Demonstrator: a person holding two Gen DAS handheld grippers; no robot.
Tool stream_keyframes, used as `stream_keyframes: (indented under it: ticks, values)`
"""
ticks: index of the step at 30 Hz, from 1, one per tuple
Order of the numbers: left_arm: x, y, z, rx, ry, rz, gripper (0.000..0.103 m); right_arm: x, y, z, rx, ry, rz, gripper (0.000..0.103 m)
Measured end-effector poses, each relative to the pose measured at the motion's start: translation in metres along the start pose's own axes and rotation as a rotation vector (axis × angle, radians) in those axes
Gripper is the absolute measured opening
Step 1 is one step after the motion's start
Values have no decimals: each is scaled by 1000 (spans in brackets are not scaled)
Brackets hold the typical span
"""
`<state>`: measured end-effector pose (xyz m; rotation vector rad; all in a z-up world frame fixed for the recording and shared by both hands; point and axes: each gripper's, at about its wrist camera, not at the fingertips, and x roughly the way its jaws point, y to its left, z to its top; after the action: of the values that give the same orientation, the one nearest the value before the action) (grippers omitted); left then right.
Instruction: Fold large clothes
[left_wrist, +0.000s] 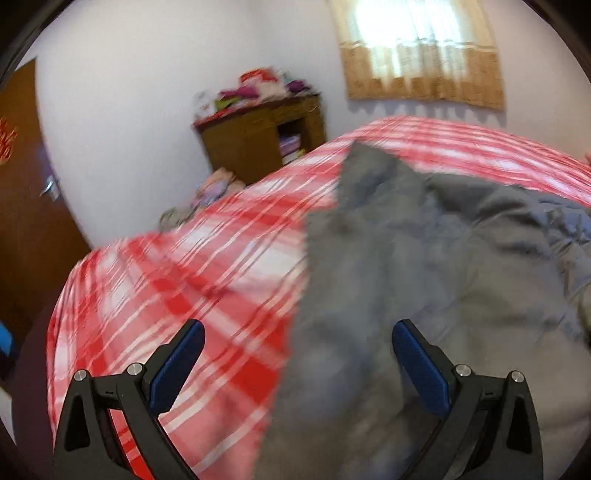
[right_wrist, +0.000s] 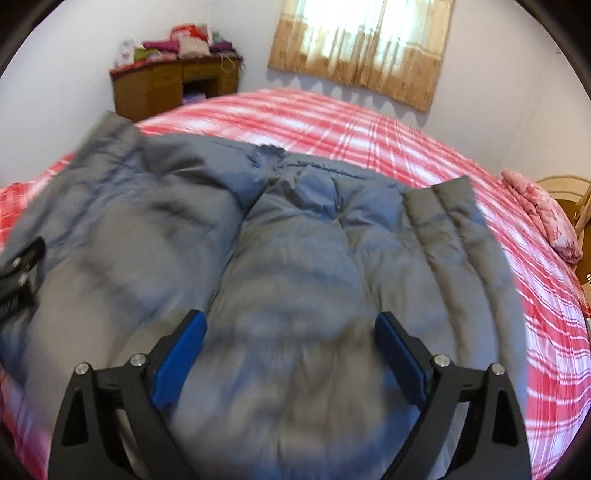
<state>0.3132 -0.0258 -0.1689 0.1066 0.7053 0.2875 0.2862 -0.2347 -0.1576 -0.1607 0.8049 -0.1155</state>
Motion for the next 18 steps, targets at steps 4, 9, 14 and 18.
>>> stream_keyframes:
  ticks: [4, 9, 14, 18]
  values:
    - [7, 23, -22, -116, 76, -67, 102, -11, 4, -31, 38, -19, 0, 97]
    - [8, 8, -27, -74, 70, -106, 102, 8, 13, -34, 20, -20, -26, 102]
    - [21, 20, -31, -180, 129, -326, 66, 9, 14, -34, 23, -28, -39, 103]
    - [17, 15, -29, -154, 124, -442, 20, 4, 15, -42, 20, -33, -48, 103]
